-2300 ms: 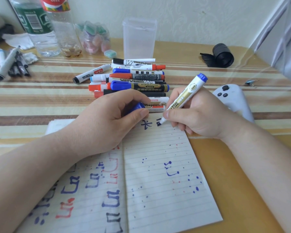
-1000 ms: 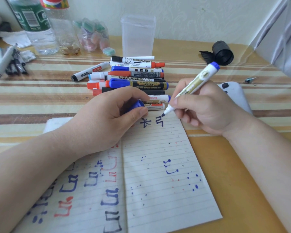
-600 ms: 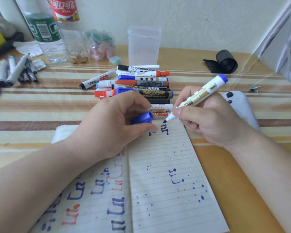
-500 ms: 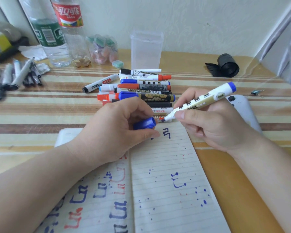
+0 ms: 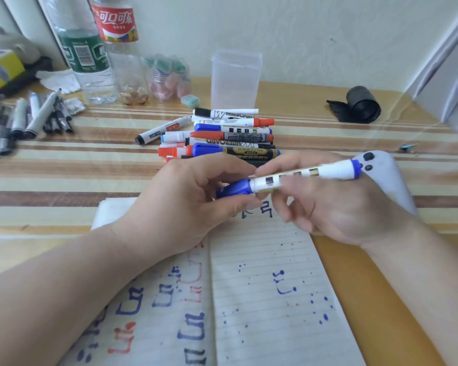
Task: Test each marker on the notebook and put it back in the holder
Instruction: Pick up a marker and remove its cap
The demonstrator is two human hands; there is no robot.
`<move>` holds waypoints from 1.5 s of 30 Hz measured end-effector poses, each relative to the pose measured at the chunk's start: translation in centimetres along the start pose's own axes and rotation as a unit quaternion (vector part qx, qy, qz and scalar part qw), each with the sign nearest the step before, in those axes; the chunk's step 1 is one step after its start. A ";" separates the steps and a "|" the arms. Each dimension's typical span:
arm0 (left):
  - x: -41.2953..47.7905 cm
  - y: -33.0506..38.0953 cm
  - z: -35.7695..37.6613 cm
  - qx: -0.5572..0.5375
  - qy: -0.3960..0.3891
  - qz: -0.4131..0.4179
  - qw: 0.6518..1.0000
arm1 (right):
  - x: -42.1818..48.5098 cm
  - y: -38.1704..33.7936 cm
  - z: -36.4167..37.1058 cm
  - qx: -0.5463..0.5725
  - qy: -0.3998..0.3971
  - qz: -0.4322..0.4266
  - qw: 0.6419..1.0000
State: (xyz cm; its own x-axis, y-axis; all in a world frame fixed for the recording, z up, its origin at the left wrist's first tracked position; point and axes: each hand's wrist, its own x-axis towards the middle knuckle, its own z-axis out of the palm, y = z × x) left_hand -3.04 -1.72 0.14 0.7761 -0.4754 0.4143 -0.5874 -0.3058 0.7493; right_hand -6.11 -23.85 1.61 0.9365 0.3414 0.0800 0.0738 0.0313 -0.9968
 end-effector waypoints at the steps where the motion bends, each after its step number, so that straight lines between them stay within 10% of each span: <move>1: 0.0 0.0 0.0 0.005 0.010 0.005 1.000 | 0.1 -0.3 0.0 0.048 0.005 0.004 0.999; 17: 0.1 0.0 0.1 -0.131 -0.008 -0.014 0.991 | 0.0 -0.9 1.4 0.029 0.110 -0.016 0.993; 25: 0.1 2.0 0.1 -0.372 0.028 -0.193 0.908 | -0.4 -0.7 2.9 -0.155 0.154 -0.059 0.974; 32: -0.5 1.8 0.3 -0.255 0.038 -0.145 0.955 | 0.1 -1.1 4.0 -0.062 0.144 0.045 0.987; 45: -0.5 0.9 0.3 -0.067 0.032 0.014 0.997 | 1.0 0.1 4.7 0.100 0.116 -0.037 0.988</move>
State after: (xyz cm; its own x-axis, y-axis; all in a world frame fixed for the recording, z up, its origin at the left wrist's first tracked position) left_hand -4.00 -2.04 0.46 0.7751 -0.4277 0.4650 -0.5765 -0.1776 0.7976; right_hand -6.83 -19.06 1.60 0.9861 0.1083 0.1264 0.0974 0.2403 -0.9658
